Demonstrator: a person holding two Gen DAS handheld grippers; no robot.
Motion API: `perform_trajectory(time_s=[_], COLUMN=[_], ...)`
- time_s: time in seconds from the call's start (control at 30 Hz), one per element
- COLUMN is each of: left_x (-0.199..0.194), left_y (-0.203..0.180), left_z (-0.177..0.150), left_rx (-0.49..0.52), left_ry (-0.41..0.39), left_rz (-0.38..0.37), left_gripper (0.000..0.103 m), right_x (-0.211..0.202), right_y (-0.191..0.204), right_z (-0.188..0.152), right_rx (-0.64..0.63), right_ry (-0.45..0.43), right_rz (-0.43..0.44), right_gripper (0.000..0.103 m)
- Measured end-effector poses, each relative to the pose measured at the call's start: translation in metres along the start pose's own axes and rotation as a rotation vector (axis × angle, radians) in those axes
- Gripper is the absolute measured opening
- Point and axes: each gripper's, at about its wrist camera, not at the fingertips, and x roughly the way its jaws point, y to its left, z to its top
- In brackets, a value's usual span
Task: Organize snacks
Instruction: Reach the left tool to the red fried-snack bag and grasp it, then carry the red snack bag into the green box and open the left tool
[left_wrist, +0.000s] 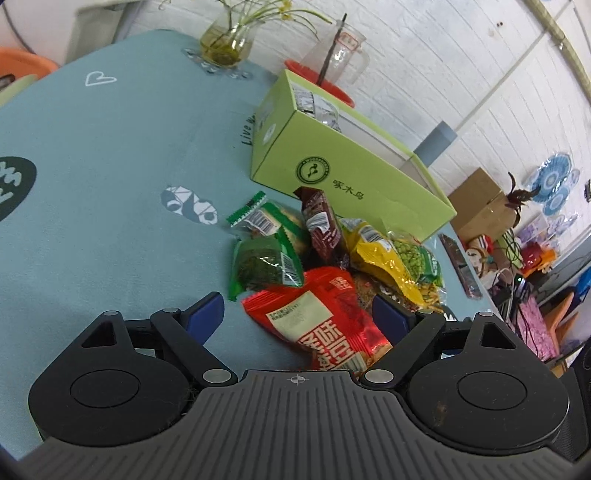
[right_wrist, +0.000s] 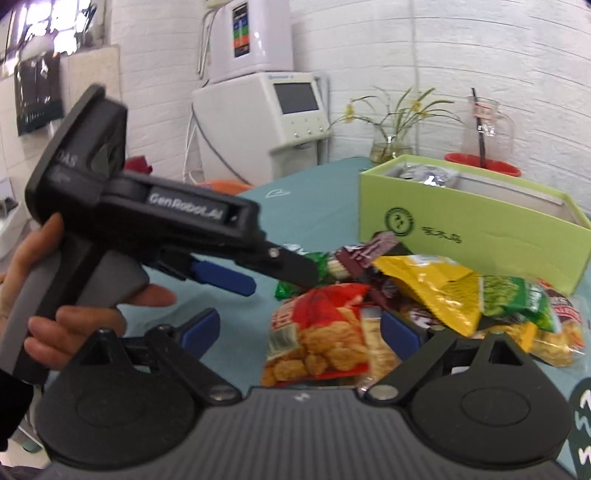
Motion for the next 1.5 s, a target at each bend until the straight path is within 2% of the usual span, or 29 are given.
perform_trajectory(time_s=[0.13,0.33,0.43,0.53,0.6,0.7,0.83,0.87,0.9,0.93,0.97,1.0,1.03,1.1,1.17,1.27,1.37,1.43,1.5], left_x=[-0.01,-0.019,-0.024,-0.024,-0.019,-0.012,-0.013,-0.012,-0.01,-0.009,-0.01,-0.014,-0.017,-0.023,-0.027,-0.025,-0.011,0.003,0.019], left_y=[0.011,0.023,0.025,0.024,0.021,0.018,0.014,0.014,0.013,0.014,0.013,0.009,0.004,-0.003,-0.011,-0.031,-0.055,-0.072,-0.088], left_z=[-0.002,-0.009,-0.01,-0.007,-0.005,-0.007,-0.01,-0.011,-0.012,-0.013,-0.014,-0.015,-0.016,-0.013,-0.003,0.02,0.05,0.074,0.101], left_rx=[0.008,0.027,0.035,0.046,0.059,0.08,0.113,0.118,0.123,0.122,0.123,0.136,0.157,0.162,0.154,0.176,0.217,0.226,0.24], left_ry=[-0.007,0.008,0.007,0.007,0.024,0.059,0.06,0.066,0.082,0.098,0.102,0.099,0.091,0.086,0.07,0.031,0.004,-0.017,-0.036], left_rz=[0.01,0.011,0.007,-0.01,-0.022,-0.017,-0.007,-0.01,-0.017,-0.034,-0.045,-0.04,-0.013,-0.015,-0.033,-0.02,-0.013,-0.04,-0.078], left_gripper=[0.075,0.075,0.075,0.075,0.075,0.074,0.072,0.065,0.047,0.043,0.034,0.027,0.026,0.026,0.027,0.026,0.021,0.02,0.02], right_x=[0.016,0.023,0.02,0.015,0.017,0.022,0.029,0.032,0.034,0.034,0.032,0.029,0.022,0.011,0.004,0.002,0.007,0.01,0.011], right_y=[0.017,0.044,0.045,0.038,0.035,0.037,0.042,0.042,0.043,0.04,0.04,0.04,0.042,0.041,0.041,0.03,0.01,-0.007,-0.028], right_z=[0.001,-0.001,-0.003,-0.009,-0.012,-0.012,-0.008,-0.007,-0.008,-0.008,-0.008,-0.008,-0.007,-0.001,0.01,0.029,0.049,0.064,0.08], right_rx=[-0.027,-0.041,-0.01,0.088,0.135,0.127,0.096,0.092,0.089,0.091,0.097,0.088,0.075,0.069,0.03,-0.031,-0.079,-0.095,-0.108], right_ry=[0.028,0.049,0.04,0.046,0.058,0.068,0.064,0.069,0.075,0.072,0.071,0.066,0.055,0.033,-0.01,-0.045,-0.067,-0.091,-0.121], right_rz=[0.0,0.105,0.065,0.02,0.022,0.0,0.008,0.013,0.007,0.02,0.025,0.012,0.005,0.012,-0.002,-0.023,-0.058,-0.099,-0.153], right_gripper=[0.094,0.093,0.093,0.093,0.093,0.093,0.092,0.091,0.085,0.077,0.076,0.068,0.058,0.056,0.056,0.056,0.059,0.066,0.066])
